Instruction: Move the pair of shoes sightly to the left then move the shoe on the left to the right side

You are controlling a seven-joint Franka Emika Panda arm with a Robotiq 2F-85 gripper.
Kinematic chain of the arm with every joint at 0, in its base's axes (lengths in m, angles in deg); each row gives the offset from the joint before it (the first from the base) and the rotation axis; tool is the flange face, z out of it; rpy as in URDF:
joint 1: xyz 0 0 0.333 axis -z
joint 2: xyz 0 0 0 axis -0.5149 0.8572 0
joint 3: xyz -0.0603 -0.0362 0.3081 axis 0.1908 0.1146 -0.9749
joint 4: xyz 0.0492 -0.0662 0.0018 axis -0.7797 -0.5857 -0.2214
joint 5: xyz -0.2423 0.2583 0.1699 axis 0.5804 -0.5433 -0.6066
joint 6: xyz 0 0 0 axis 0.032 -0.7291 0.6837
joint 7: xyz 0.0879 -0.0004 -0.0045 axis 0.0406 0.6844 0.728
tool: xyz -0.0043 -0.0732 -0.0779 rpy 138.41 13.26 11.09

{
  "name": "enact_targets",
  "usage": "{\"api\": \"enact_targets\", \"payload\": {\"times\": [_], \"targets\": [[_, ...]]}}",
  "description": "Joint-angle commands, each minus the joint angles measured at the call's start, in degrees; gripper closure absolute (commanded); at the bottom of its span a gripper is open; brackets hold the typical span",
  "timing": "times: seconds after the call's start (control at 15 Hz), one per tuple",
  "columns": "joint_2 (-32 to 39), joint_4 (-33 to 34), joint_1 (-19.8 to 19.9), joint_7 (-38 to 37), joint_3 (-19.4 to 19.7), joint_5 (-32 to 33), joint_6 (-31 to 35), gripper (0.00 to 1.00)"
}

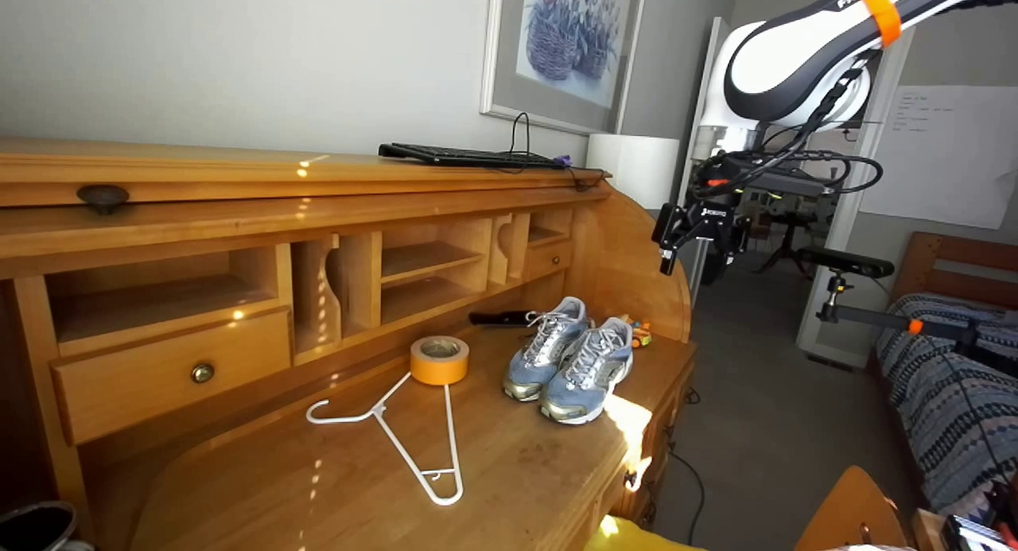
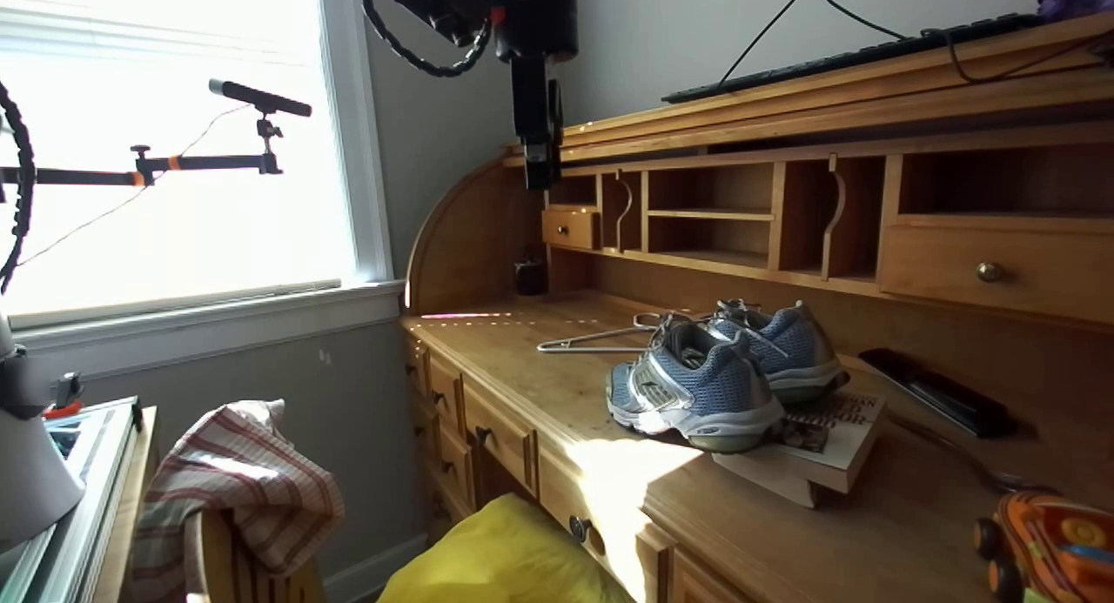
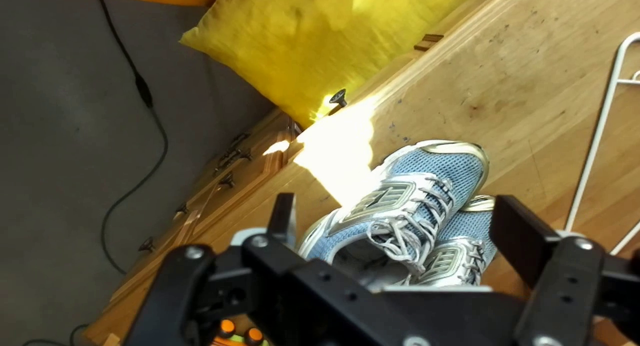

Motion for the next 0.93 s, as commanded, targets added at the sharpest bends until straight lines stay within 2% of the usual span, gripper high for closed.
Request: {"api": "enact_targets", "payload": {"times": [0.0,0.33,0.73,0.87], "targets": [[7.49,4.76,1.05,-2.31,1.87,-2.37,2.21,0.0],[16.89,9.58,1.88,-5.3,4.08,-4.37,7.26,0.0],[26.68,13.61,0.79,-15.62,5.53,-4.5,13.97,0.0],[29.64,14.99,0.97,-16.6,5.53,-6.12,16.4,0.0]]}}
